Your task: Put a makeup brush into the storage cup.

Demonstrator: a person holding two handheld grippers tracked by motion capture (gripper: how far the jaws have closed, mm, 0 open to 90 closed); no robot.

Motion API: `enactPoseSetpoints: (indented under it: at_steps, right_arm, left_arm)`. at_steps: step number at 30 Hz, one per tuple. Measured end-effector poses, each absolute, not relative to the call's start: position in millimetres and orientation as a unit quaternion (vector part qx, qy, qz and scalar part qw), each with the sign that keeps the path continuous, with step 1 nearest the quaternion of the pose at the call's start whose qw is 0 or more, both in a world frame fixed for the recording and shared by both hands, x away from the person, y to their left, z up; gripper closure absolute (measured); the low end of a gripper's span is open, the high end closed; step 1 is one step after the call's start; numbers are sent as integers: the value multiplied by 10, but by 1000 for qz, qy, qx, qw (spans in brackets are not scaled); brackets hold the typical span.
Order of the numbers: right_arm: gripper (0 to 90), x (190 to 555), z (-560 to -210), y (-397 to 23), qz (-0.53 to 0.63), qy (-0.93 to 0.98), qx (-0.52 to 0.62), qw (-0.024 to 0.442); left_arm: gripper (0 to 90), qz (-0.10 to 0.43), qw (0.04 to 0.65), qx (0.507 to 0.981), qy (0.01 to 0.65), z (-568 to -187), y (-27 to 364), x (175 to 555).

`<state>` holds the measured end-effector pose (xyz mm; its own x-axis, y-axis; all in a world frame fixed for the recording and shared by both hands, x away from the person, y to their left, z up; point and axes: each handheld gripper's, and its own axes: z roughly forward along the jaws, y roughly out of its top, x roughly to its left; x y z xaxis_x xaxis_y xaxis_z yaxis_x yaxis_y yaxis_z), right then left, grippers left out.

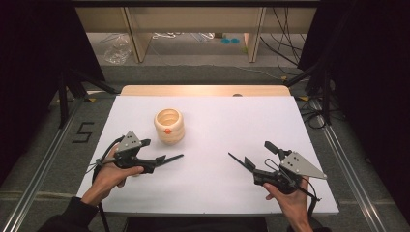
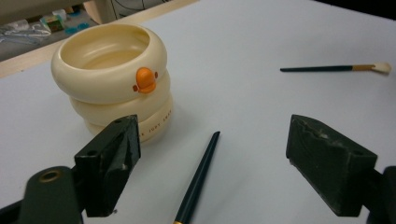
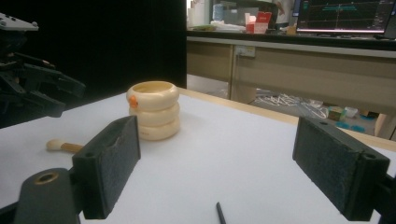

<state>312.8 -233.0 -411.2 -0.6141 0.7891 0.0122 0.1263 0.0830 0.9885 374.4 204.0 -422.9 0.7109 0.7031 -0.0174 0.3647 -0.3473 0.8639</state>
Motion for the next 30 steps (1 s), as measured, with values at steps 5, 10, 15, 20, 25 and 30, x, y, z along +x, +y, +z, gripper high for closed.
enactPoseSetpoints:
  at_steps: [5, 10, 15, 20, 25, 30]
  right_arm:
    - [162, 3133, -4117, -2324, 589, 679, 335, 283]
    - [162, 3144, -4120, -2326, 590, 679, 328, 288]
    - [163, 3144, -4120, -2319, 587, 684, 325, 284]
    - [164, 3143, -4123, -2313, 588, 687, 324, 278]
    - [166, 3129, -4121, -2308, 585, 690, 329, 270]
    - [166, 3131, -4128, -2294, 589, 685, 329, 274]
  left_arm:
    - [180, 172, 420, 837, 304, -4241, 2013, 3797]
    - [197, 149, 386, 861, 296, -4293, 1998, 3875]
    - [212, 133, 364, 873, 295, -4345, 1988, 3942]
    - [235, 123, 350, 881, 294, -4368, 1967, 3986]
    - [260, 116, 310, 901, 281, -4402, 1947, 4055]
    - [305, 100, 282, 914, 273, -4441, 1956, 4113]
